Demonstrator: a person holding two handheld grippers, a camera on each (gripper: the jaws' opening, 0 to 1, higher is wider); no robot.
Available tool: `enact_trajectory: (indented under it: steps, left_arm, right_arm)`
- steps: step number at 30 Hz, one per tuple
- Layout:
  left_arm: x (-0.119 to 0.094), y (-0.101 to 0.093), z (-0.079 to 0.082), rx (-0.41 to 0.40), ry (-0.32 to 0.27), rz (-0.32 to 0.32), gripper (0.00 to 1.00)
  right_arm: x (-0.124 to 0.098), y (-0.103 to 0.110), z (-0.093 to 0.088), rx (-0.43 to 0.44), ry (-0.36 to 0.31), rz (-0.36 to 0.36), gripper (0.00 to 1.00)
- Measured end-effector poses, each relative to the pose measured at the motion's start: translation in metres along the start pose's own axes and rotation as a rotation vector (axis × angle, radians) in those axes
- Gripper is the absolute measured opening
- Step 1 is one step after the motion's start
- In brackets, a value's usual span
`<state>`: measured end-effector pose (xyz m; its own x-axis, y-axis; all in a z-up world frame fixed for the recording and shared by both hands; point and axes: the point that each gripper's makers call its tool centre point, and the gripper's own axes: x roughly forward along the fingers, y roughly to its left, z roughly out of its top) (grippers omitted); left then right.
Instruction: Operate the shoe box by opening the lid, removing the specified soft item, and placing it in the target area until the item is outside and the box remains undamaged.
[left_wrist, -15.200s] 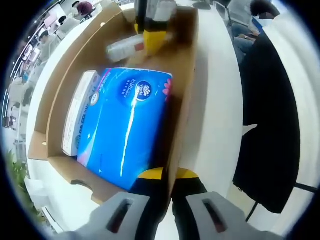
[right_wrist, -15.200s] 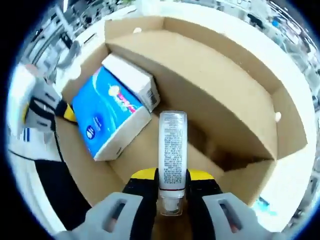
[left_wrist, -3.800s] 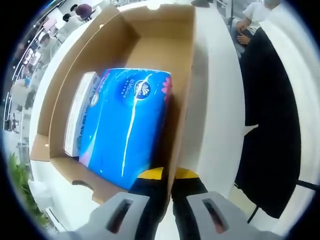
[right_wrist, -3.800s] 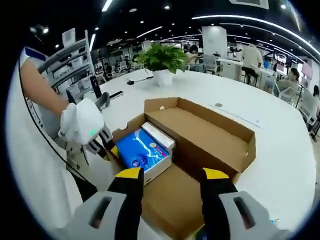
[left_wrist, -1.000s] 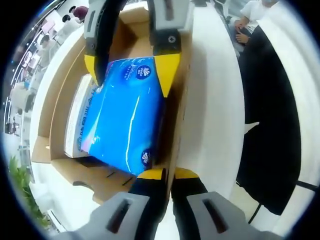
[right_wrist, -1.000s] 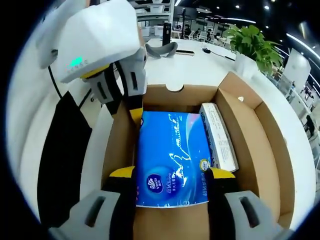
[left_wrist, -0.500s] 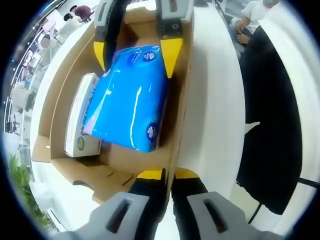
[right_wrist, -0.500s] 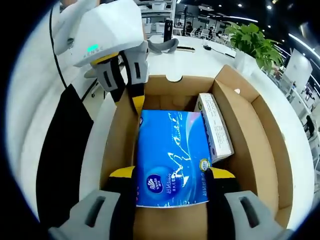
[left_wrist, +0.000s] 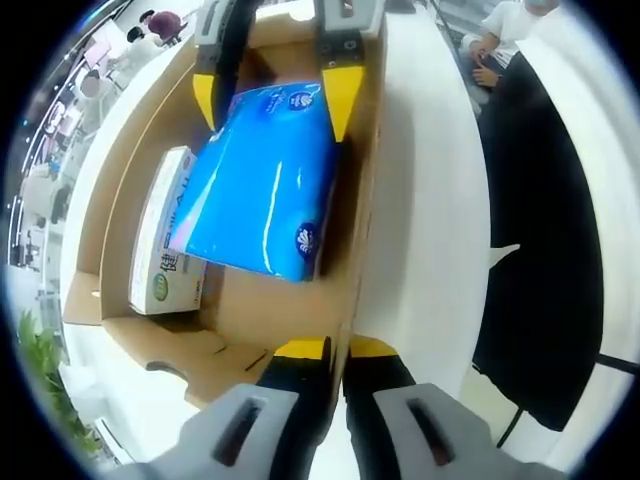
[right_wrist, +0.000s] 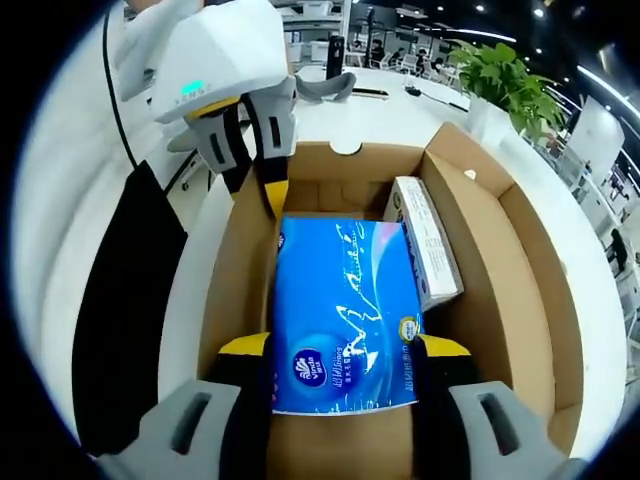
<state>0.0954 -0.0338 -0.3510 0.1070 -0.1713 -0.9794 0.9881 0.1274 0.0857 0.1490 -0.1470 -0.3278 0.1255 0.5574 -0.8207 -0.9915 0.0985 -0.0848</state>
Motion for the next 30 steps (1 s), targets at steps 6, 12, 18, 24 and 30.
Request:
enact_trajectory:
  steps: [6,12,18,24,30]
  left_arm:
    - [0.0,0.0,0.0,-0.001,0.0,-0.001,0.04]
    - [0.0,0.0,0.0,-0.002,0.0,-0.003,0.04]
    - [0.0,0.0,0.0,-0.002,-0.001,-0.002,0.04]
    - [0.0,0.0,0.0,0.0,-0.003,0.002,0.04]
    - [0.0,0.0,0.0,0.007,-0.001,0.004,0.04]
  right_arm:
    - [-0.001,0.0,-0.001,0.011,0.002,-0.004,0.56]
    - [-0.001,0.0,-0.003,0.008,0.024,-0.003,0.56]
    - [-0.006,0.0,-0.01,0.003,0.043,-0.007,0.56]
    - [-0.012,-0.001,-0.02,-0.012,0.063,-0.012,0.55]
    - [-0.013,0.0,-0.021,-0.034,0.085,-0.01,0.56]
